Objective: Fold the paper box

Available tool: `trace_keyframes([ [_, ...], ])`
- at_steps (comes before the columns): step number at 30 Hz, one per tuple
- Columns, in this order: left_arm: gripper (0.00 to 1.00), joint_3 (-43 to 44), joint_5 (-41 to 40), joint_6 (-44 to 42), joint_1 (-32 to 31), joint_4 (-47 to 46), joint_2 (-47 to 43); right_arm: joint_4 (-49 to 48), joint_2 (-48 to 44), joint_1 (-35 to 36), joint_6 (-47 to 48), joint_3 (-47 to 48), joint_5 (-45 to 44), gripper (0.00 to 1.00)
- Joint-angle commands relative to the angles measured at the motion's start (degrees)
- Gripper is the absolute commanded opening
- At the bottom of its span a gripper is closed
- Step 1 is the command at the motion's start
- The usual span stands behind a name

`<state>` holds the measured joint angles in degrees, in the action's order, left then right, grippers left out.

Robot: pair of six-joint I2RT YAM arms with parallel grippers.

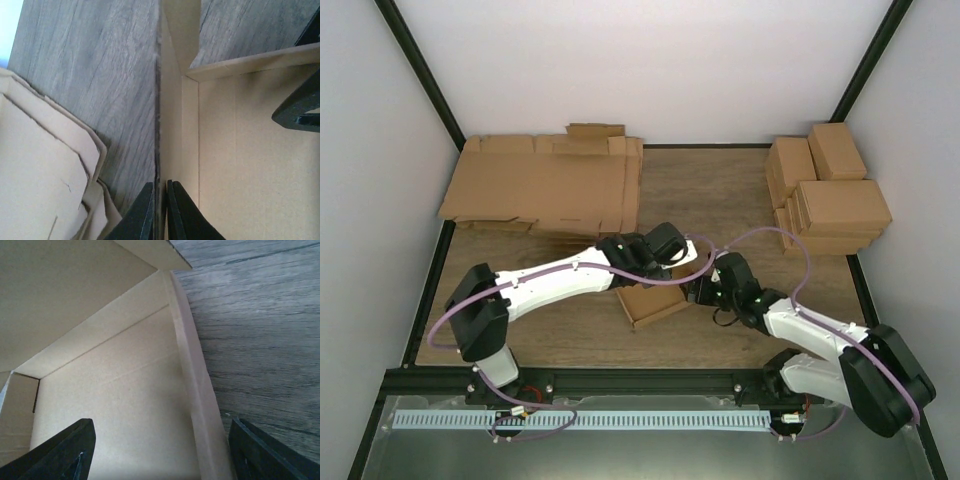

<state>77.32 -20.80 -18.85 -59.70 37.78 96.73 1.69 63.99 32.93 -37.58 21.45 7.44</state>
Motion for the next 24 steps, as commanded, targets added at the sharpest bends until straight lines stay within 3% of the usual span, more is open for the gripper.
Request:
trace_keyframes([
  [1, 0.08, -1.27, 0.9, -9.99, 1.03, -8.59, 1.91, -1.39, -1.15, -1.78, 0.39, -0.08, -2.74, 0.76],
  [8, 0.09, 2.62, 9.42, -19.6, 4.85, -12.07, 3.07, -2.63, -4.33, -9.65, 5.96, 0.43, 2.15, 0.75],
  [10, 0.15, 3.97, 9.83, -20.46, 5.24, -11.1, 3.68, -2.76, -5.28, -10.75, 7.7, 1.12, 2.37, 0.74],
  [17, 0.67, 7.74, 7.67, -11.12, 5.35, -7.23, 2.07, -8.16, -11.49, -11.53, 18.63, -0.17, 5.89, 0.82],
  [19, 0.92, 7.76, 7.39, -5.68, 5.37, -7.23, -1.03, -6.62, -10.52, -12.12, 20.8, 2.53, 7.85, 0.82],
  [20, 0.99, 7.62, 6.7, -2.39, 5.38, -7.09, -2.68, -5.7, -9.61, -12.21, 21.38, 4.02, 7.29, 0.82],
  [24, 1.0, 6.54, -0.26, 15.66, 5.33, -3.03, -8.03, -7.59, -6.73, -13.07, 25.69, 6.04, 6.81, 0.82],
])
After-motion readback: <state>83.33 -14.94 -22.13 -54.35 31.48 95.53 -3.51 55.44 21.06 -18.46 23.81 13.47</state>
